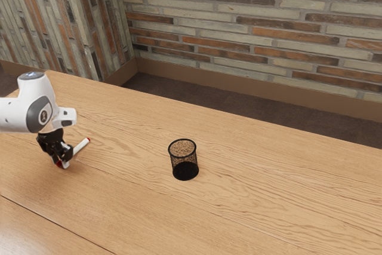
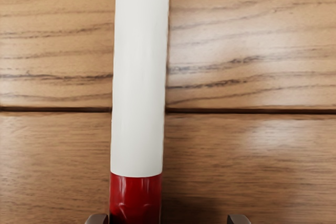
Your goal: Put the marker into the pen holder.
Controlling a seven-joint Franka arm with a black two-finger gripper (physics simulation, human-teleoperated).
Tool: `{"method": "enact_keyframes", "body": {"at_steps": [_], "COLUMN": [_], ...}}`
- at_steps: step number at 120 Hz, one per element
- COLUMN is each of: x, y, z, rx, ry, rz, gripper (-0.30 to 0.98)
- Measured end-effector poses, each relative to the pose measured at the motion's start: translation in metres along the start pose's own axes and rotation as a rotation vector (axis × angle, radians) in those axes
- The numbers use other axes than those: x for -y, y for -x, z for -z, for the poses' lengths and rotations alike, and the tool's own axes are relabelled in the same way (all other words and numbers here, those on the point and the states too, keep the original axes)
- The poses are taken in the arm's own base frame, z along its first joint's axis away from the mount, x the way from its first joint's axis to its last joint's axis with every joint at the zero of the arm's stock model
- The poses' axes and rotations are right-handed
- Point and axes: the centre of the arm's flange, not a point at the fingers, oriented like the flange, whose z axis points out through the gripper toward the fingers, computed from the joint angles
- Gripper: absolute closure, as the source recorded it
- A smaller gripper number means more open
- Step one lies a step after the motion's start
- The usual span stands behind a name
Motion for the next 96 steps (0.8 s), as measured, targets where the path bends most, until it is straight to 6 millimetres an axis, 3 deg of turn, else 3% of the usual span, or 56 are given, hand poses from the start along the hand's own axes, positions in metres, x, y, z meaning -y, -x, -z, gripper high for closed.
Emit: {"method": "enact_keyframes", "body": {"at_steps": [34,96], "x": [0.0029,0.0042], "y": [-0.0052,-0.0085], "z": [-0.0006,-0.0071], "rx": [-0.007,-0.013], "ry": [0.006,0.028], "rz": [-0.037,-0.08], "gripper": [0.55,0.61]}}
